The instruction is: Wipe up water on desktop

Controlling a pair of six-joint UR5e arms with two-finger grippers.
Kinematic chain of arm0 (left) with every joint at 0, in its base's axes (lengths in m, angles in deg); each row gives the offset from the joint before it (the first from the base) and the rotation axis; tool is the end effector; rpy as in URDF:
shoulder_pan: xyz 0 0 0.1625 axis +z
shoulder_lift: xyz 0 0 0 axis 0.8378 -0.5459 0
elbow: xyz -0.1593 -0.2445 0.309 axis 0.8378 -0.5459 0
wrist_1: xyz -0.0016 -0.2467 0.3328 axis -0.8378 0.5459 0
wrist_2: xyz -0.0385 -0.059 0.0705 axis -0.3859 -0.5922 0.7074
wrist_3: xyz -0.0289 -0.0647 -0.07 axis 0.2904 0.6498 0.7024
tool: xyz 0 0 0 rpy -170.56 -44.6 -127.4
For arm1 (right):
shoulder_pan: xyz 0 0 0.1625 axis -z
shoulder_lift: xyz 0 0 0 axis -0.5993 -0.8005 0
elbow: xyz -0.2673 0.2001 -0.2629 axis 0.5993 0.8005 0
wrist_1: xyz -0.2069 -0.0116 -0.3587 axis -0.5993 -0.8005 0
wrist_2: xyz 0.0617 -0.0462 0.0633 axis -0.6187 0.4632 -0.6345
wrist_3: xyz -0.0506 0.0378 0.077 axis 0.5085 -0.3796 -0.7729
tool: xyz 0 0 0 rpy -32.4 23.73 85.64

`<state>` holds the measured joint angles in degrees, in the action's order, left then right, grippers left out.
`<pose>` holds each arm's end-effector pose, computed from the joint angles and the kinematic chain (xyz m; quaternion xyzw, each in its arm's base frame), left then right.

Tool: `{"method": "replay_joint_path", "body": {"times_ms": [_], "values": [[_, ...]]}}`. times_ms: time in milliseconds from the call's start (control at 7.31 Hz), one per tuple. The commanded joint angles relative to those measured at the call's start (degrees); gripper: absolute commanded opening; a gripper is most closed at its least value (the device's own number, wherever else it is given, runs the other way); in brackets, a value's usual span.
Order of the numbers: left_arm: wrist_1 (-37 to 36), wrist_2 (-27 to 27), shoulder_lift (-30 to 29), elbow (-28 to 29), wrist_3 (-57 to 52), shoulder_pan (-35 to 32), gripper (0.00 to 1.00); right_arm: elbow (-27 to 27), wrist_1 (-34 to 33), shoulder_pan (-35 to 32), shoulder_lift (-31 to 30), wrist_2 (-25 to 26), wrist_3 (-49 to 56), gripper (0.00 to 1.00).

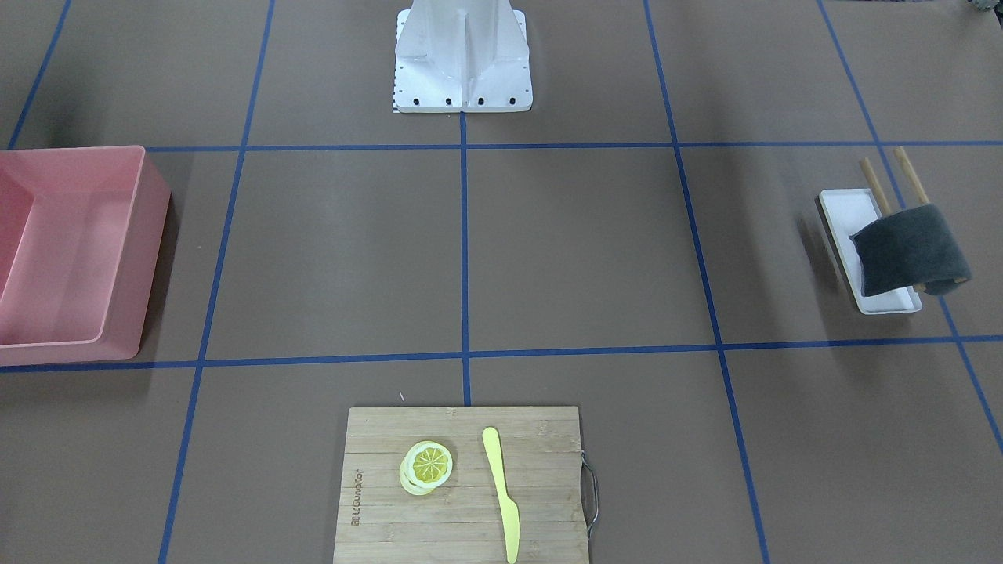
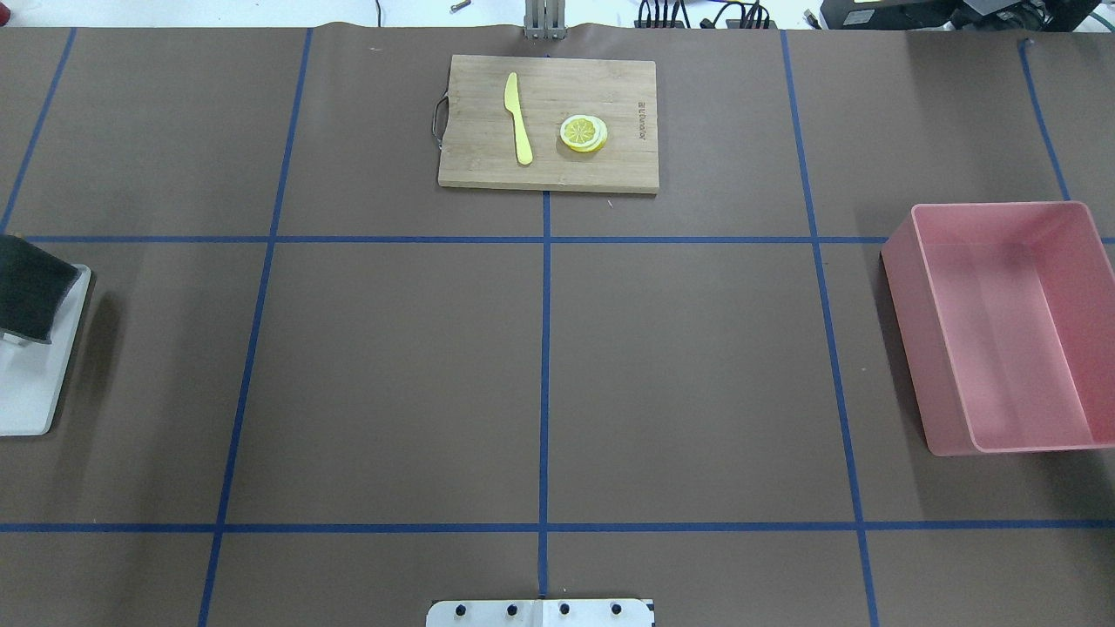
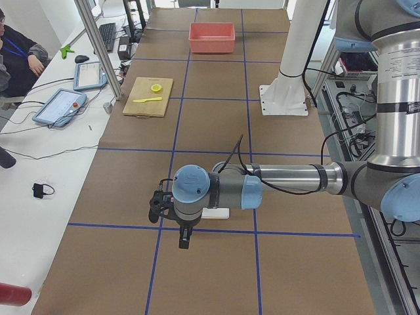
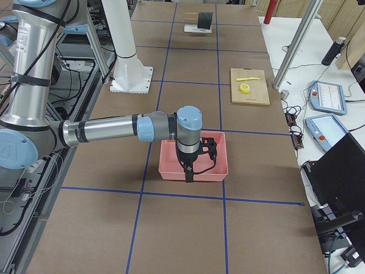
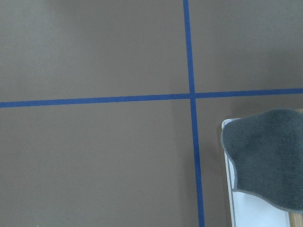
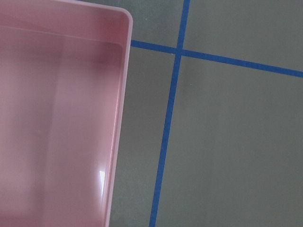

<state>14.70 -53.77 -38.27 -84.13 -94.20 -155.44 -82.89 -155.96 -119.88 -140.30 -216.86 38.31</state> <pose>-0.1271 -0.4426 0.6465 0.0721 0.3955 -0.0025 0.9156 0.0239 -0.4122 0.5873 0.0274 -0.3189 -0.0647 0.9452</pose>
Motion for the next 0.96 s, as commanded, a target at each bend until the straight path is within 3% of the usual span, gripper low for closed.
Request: {"method": "replay_joint_path", "body": {"times_ms": [0,821], "values": [[0.0,0.0,0.0,0.0,0.0,0.1,0.99,0.1,0.0,0.0,0.0,0.3,0.2,1.00],[-0.1,-0.1,0.0,1.3,0.7,0.3,0.99,-1.9,0.1,0.0,0.0,0.0,-0.4,1.00]]}}
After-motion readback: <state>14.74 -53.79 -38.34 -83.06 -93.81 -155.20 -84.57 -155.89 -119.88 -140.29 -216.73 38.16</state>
